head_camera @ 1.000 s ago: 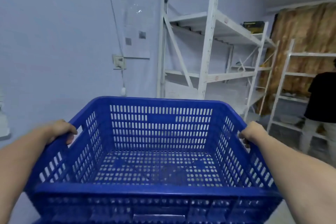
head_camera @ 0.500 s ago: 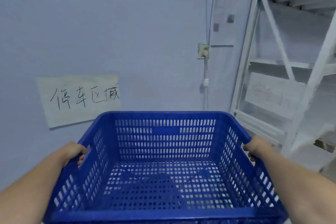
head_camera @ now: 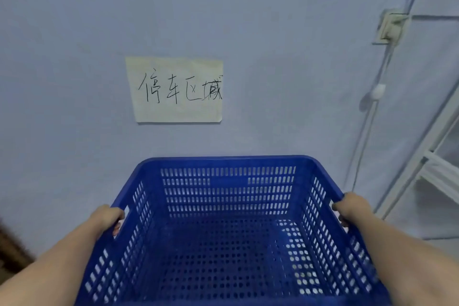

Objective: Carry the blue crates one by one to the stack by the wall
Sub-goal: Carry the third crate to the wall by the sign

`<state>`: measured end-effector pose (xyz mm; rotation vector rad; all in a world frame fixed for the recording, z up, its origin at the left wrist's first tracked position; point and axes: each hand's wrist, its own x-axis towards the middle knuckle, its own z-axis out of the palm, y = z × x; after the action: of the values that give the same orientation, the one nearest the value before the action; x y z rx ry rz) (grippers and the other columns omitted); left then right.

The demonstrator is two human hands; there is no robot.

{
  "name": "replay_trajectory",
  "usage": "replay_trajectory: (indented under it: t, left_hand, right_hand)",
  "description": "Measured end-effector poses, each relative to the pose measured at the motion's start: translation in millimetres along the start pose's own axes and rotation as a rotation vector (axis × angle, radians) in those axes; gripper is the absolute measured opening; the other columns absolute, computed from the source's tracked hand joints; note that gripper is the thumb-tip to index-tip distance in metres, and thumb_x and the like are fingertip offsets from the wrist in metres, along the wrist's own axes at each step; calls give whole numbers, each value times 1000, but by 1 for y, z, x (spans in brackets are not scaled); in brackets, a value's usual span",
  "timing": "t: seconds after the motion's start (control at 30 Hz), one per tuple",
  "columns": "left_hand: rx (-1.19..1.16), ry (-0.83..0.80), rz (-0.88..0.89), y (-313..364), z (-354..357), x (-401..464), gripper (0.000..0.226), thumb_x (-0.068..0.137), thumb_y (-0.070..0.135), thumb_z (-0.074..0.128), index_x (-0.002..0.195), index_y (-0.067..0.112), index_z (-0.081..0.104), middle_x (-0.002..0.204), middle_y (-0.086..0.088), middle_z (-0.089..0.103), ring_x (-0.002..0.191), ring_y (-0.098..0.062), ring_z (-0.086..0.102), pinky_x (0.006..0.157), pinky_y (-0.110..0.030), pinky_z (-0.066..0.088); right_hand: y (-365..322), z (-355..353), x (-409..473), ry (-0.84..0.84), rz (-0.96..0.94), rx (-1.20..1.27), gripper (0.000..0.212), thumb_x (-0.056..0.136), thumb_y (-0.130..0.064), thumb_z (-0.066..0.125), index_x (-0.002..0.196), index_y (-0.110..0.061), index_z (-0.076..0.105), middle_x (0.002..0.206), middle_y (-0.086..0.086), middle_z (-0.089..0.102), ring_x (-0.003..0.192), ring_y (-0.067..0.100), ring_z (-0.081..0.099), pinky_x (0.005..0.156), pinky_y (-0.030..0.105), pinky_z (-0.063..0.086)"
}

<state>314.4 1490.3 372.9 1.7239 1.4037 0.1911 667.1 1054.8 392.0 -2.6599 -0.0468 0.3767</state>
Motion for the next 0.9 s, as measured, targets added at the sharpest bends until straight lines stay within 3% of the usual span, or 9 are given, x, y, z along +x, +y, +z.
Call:
replay_trajectory:
  t: [0.07, 0.17, 0.27, 0.43, 0.5, 0.6, 0.77, 0.9]
  left_hand:
    - [16, 41, -21, -14, 0, 5, 22, 80, -6, 49, 59, -5, 52, 40, -19, 47, 40, -27, 43, 53, -33, 44]
    - [18, 109, -56, -25, -4, 15, 13, 81, -5, 49, 70, -10, 52, 38, -17, 48, 43, -28, 45, 54, -33, 42]
    - [-9, 173, -66, -29, -9, 28, 9, 81, -4, 51, 74, -10, 52, 37, -16, 52, 44, -28, 49, 55, -33, 43]
    - [67, 207, -61, -35, -5, 50, 5, 85, 3, 55, 84, -2, 57, 66, -20, 66, 57, -30, 60, 68, -39, 52]
    - [90, 184, -67, -45, 1, 59, 10, 86, 5, 55, 92, -2, 57, 67, -17, 65, 60, -29, 61, 66, -36, 48]
    - [86, 121, -41, -48, 6, 74, 12, 89, 6, 54, 100, 2, 53, 77, -16, 64, 66, -28, 59, 65, -32, 45]
    - [-37, 4, -64, -44, 2, 99, 18, 89, -5, 47, 107, -7, 47, 63, -16, 51, 47, -22, 44, 45, -29, 39]
    - [-58, -31, -50, -55, 4, 104, 20, 90, -3, 47, 110, -4, 46, 65, -19, 50, 45, -21, 43, 42, -29, 38]
  right_hand:
    - [-7, 11, 13, -20, -38, 48, 13, 79, -16, 57, 86, -5, 57, 75, 18, 69, 64, 31, 68, 64, 36, 57]
    - [-18, 28, 29, -69, -87, 101, 19, 79, -14, 55, 93, -1, 57, 79, 23, 69, 67, 36, 69, 68, 42, 58]
    - [-27, 49, 37, -98, -104, 90, 19, 79, -11, 56, 94, -1, 58, 73, 21, 69, 61, 32, 67, 65, 37, 56]
    - [-30, 86, 43, -128, -64, 95, 20, 76, -3, 57, 95, 3, 60, 71, 18, 66, 59, 26, 61, 49, 25, 41]
    - [-30, 100, 43, -115, -44, 118, 22, 76, -1, 58, 97, 5, 60, 66, 16, 62, 58, 25, 57, 49, 25, 40]
    - [-34, 112, 51, -103, -26, 139, 22, 75, -1, 59, 97, 2, 57, 70, 21, 65, 59, 29, 59, 61, 35, 51]
    - [-39, 119, 60, -79, 31, 106, 29, 77, -8, 60, 104, 0, 53, 81, 24, 65, 64, 31, 61, 63, 37, 52]
    - [-36, 124, 57, -48, 29, 11, 29, 77, -19, 59, 103, -8, 51, 88, 20, 67, 74, 32, 64, 69, 39, 56]
